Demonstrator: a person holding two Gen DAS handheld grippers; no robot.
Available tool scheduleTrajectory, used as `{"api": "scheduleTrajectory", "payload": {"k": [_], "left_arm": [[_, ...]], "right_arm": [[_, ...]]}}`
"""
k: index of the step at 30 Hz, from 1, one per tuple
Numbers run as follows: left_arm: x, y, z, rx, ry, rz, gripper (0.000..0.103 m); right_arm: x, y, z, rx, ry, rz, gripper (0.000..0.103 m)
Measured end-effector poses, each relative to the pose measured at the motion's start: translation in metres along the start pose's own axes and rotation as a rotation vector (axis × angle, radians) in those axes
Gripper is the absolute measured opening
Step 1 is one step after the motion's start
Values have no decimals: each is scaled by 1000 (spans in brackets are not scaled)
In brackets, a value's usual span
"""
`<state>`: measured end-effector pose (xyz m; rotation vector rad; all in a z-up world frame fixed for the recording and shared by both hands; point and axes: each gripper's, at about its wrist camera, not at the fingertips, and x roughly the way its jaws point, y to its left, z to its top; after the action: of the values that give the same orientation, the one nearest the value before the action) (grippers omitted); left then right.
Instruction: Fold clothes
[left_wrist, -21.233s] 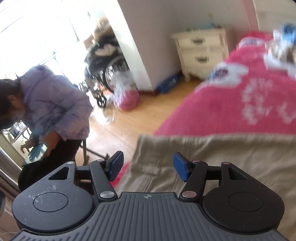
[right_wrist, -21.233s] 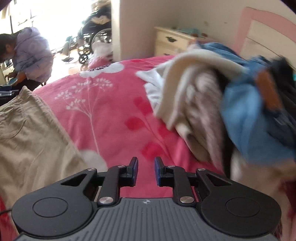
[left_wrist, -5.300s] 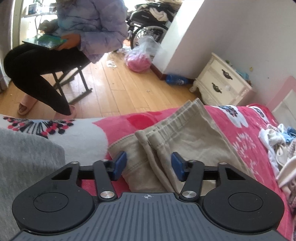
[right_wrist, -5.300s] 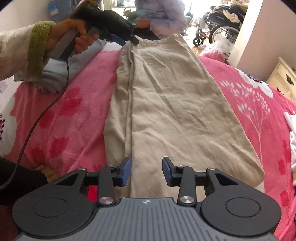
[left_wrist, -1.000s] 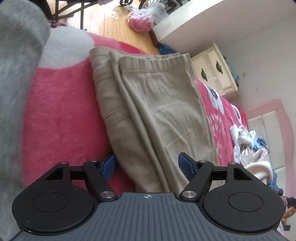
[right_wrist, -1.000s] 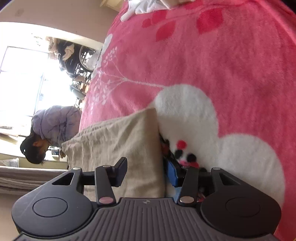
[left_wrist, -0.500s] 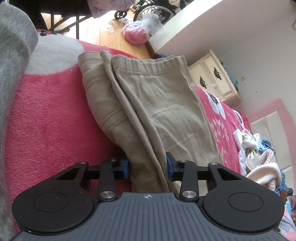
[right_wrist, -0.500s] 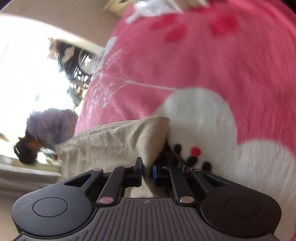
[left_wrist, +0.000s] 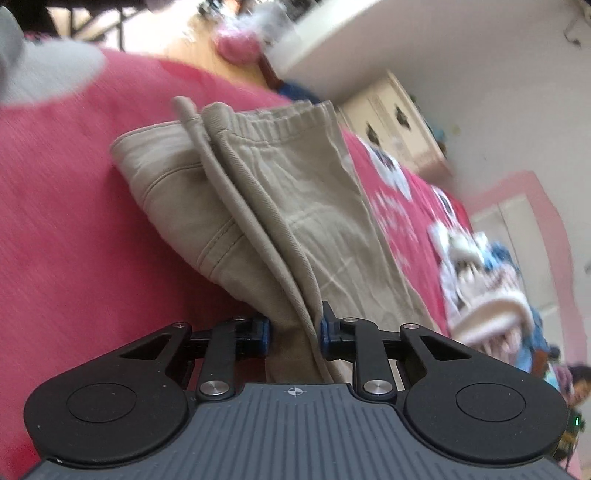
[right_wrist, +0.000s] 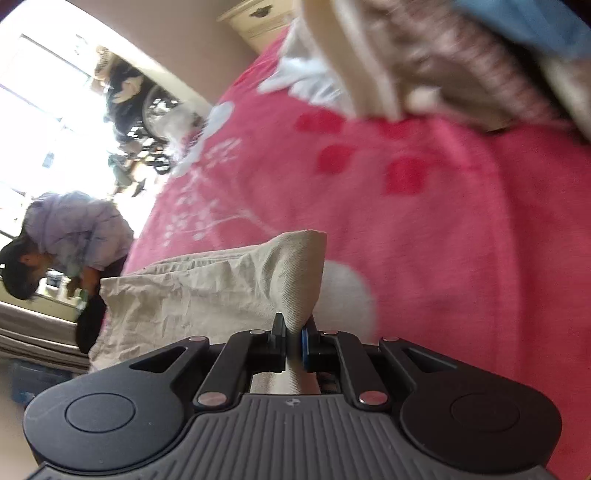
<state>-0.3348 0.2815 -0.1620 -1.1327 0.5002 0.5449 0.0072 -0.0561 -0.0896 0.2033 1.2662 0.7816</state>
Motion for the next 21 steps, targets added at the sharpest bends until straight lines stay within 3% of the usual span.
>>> {"api": "scheduleTrajectory", "payload": {"k": [4, 10, 14, 17, 21], "left_arm": [[18, -25, -34, 33, 113, -68, 22], [47, -74, -113, 120, 323, -152, 22], [61, -98, -151, 192, 396, -153, 23], [68, -101, -158, 253, 401, -125, 25], [71, -90, -147, 212, 466, -146, 30]], "right_arm": [[-51, -33, -1, 6, -35, -94, 8], [-120, -97, -8, 36, -60, -240, 8], [-125, -137, -18, 79, -60, -286, 16], [-126, -158, -31, 123, -95, -372, 25], [-169, -147, -58, 80, -218, -420, 25]]}}
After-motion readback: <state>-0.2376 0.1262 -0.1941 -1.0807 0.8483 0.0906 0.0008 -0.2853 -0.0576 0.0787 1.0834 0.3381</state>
